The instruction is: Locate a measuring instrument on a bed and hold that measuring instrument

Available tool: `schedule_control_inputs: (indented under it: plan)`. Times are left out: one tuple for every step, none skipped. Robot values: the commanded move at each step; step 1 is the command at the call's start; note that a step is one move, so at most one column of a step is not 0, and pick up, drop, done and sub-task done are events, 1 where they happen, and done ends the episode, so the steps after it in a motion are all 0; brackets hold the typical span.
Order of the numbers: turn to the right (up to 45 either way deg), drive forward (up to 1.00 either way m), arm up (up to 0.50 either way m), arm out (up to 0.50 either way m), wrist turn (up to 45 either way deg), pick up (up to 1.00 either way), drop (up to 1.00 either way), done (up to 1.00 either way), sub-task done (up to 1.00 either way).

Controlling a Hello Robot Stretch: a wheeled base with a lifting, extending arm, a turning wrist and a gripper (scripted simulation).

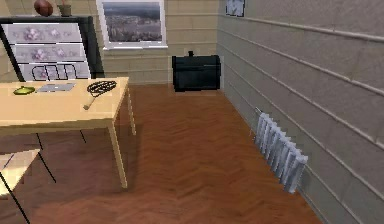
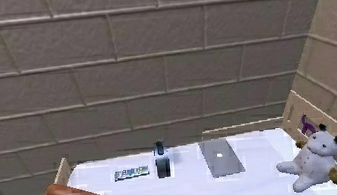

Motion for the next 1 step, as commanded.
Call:
schedule_control_inputs:
  plan:
    - [0.0,0.0,0.02,0.0,0.0,0.0,0.0,0.0,0.0]
